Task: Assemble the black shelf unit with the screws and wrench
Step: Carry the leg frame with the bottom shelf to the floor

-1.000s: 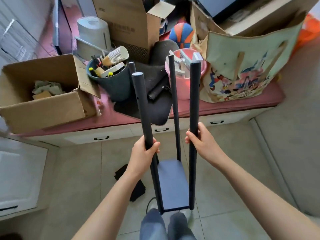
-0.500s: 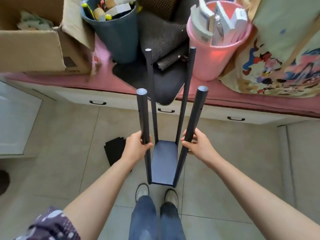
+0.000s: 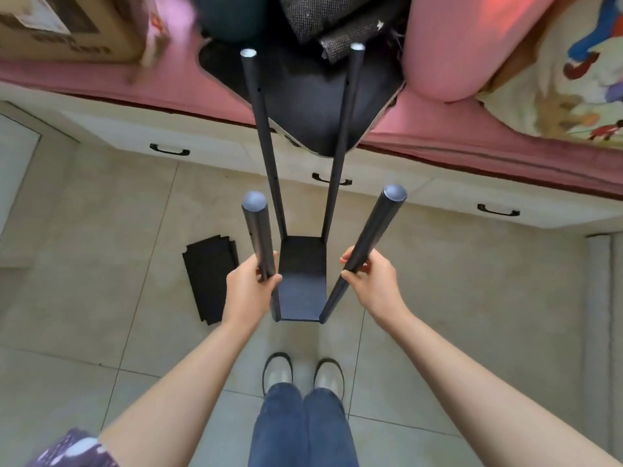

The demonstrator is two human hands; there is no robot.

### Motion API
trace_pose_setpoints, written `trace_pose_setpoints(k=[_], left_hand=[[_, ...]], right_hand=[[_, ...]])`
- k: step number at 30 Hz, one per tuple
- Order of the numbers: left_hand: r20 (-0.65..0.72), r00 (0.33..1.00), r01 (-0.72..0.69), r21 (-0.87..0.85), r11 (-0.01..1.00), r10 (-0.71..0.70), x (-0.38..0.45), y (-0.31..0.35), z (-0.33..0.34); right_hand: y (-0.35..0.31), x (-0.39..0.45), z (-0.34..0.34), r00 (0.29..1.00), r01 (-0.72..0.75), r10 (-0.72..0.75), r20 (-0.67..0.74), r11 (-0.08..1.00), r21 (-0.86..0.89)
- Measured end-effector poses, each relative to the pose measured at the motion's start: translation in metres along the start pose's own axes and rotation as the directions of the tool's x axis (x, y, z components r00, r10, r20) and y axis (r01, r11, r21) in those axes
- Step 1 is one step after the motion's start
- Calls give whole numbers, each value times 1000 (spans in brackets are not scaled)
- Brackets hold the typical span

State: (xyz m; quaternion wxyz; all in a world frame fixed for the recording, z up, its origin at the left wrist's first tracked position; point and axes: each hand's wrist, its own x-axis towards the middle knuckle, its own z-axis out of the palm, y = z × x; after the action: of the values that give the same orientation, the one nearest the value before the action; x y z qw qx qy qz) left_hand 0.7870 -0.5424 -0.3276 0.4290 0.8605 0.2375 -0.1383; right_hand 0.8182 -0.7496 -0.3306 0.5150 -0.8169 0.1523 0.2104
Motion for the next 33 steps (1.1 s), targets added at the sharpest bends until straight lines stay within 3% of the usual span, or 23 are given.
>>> trace_pose_setpoints(k=[12,18,23,33], left_hand=[[-17,1000,-15,-42,999,14,-3,-44,30],[112,992,56,-24,998,-53,-15,-56,31],[209,965,184,-107,977,-159,-35,-74,32],[277,949,183,-84,980,-154,-64,-105,42]], right_hand=[[40,-4,26,994,29,-33,-105,999,-33],[51,-20,26,996,36,-42,-78,996,-83],[61,-43,27,999,-38,38,1,999,-34],[92,-76,30,987,-96,108,122,990,-103]])
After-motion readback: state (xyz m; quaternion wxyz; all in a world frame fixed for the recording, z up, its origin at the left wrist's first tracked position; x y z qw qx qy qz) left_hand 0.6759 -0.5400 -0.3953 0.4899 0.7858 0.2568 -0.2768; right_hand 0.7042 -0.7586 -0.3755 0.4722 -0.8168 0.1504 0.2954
